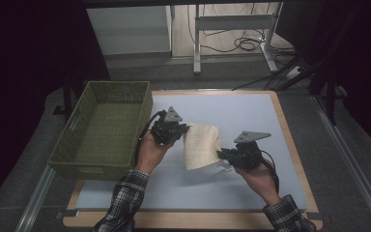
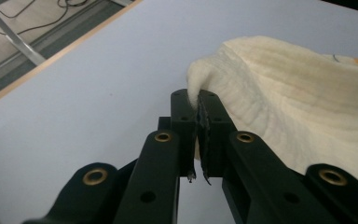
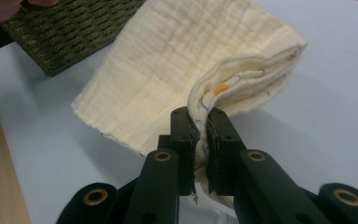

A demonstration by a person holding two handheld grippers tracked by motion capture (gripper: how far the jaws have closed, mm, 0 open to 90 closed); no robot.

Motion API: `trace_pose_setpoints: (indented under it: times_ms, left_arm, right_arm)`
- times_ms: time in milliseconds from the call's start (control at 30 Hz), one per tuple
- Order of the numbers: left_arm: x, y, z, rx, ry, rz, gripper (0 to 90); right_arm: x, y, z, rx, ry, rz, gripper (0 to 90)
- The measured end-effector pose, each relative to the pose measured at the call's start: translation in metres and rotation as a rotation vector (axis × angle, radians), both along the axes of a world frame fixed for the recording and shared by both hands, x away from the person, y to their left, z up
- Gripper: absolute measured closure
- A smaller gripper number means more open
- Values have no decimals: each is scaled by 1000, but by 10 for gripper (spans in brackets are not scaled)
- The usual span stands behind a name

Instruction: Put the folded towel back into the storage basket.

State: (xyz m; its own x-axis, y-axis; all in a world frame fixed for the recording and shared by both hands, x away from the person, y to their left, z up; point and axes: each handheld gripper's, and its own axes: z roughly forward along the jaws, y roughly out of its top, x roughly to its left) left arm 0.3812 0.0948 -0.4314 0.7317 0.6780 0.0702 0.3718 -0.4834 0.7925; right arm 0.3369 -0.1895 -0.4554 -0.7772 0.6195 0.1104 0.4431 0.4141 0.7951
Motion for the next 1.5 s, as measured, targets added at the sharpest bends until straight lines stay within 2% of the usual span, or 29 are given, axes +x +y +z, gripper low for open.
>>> trace_pose_setpoints:
  times_ms: [333, 533, 833, 1500]
  left_arm:
    - [0, 22, 13, 13, -8, 38, 860]
    - [4, 37, 19, 48, 1, 65, 859]
    - [8, 52, 25, 66, -3, 101, 857]
    - [4, 87, 48, 98, -42, 164, 858]
  right_arm:
    - [7, 18, 6, 9, -2, 23, 824]
    - [13, 33, 12, 16, -9, 37, 824]
    - [18, 53, 20, 15, -26, 58, 824]
    - [28, 92, 40, 39, -27, 106, 824]
